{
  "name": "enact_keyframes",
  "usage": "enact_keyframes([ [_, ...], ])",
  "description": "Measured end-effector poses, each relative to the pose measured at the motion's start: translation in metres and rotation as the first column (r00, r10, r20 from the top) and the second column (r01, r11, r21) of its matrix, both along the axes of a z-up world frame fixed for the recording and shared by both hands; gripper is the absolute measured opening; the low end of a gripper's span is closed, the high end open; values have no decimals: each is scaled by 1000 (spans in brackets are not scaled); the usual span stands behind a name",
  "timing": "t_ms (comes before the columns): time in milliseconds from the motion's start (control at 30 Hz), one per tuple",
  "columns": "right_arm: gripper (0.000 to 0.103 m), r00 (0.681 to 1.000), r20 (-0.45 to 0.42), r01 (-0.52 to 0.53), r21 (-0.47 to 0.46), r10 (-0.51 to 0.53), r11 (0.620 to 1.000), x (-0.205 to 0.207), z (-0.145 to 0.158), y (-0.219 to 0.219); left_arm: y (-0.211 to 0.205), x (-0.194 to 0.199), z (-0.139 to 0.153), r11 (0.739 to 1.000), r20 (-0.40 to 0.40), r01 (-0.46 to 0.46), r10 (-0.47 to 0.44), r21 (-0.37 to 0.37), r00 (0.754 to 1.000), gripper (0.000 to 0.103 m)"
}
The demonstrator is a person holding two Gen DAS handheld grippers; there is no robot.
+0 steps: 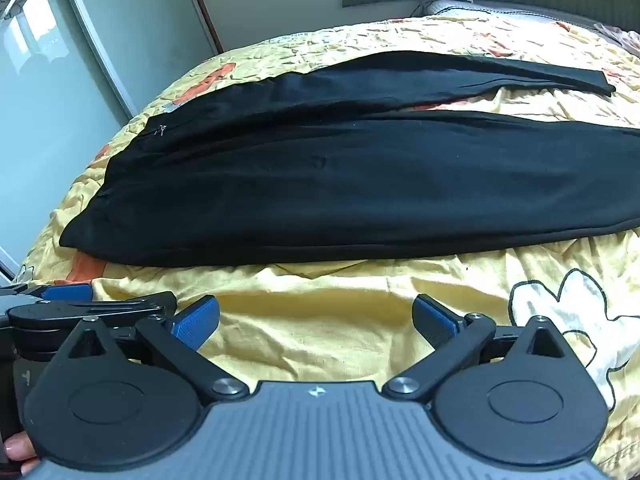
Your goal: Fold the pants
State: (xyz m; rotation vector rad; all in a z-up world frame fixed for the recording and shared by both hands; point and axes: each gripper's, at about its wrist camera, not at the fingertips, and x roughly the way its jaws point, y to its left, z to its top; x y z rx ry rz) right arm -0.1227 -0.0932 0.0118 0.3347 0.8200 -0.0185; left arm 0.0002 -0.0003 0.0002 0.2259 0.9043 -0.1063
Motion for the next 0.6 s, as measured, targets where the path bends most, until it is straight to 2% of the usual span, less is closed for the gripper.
enact_keyframes([
  [133,103,1000,-2,13,14,-13,1000,-1,2,-3,6,4,-1,1000,-17,9,-8,4,1000,97],
  [233,103,1000,7,-4,-15,4,1000,2,4,-2,11,4,0,1000,-9,7,-7,-6,1000,97],
  [367,103,1000,-23,-10,-6,10,1000,5,-1,3,4,1,-1,1000,5,-2,2,-6,1000,97],
  [600,103,1000,-23,-12,-16,12,1000,4,-2,5,0,-1,-1,1000,2,-2,2,2,1000,97],
])
